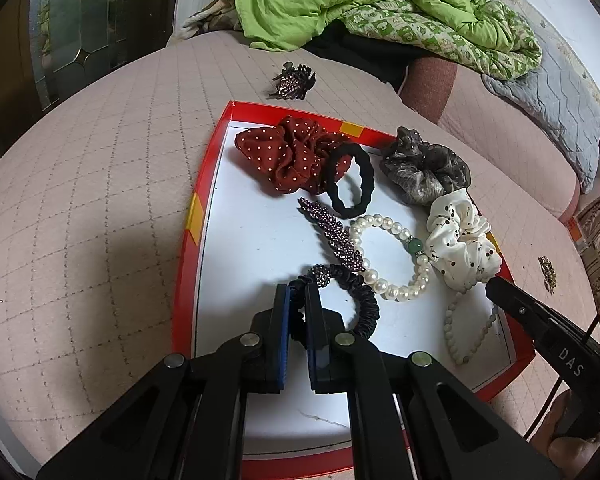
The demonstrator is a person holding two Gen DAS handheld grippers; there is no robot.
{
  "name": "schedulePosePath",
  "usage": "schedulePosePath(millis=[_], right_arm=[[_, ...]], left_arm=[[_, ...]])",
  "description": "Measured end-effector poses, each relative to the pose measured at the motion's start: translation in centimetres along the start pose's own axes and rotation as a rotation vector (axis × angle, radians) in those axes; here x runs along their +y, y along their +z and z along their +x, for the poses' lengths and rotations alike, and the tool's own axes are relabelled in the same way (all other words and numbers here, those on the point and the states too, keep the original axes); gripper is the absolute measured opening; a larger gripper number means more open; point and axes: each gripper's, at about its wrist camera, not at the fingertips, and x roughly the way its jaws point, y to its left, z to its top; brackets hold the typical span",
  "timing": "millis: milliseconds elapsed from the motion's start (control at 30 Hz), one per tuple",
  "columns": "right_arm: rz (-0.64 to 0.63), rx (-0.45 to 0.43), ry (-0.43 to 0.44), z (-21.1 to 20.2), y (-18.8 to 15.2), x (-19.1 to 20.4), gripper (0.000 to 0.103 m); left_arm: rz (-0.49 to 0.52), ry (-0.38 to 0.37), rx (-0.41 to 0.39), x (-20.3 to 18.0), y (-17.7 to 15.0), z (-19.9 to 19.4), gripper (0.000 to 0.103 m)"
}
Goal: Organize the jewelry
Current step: 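Lower the hair tie and blue bracelet into the tray and open both grippers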
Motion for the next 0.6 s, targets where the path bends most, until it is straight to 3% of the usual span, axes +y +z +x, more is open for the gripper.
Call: schedulePosePath(millis=[200, 600], right_arm=[[0.020, 0.018, -0.038, 0.4, 0.1, -1.0, 0.007], [0.046, 0.037, -0.028, 0.5, -0.3, -1.3, 0.007]], left_arm=[[0.004, 0.000, 0.003, -0.3, 0.0, 0.2, 0.007], [0.009, 0.002, 0.005, -0.5, 0.0, 0.3, 0.007]])
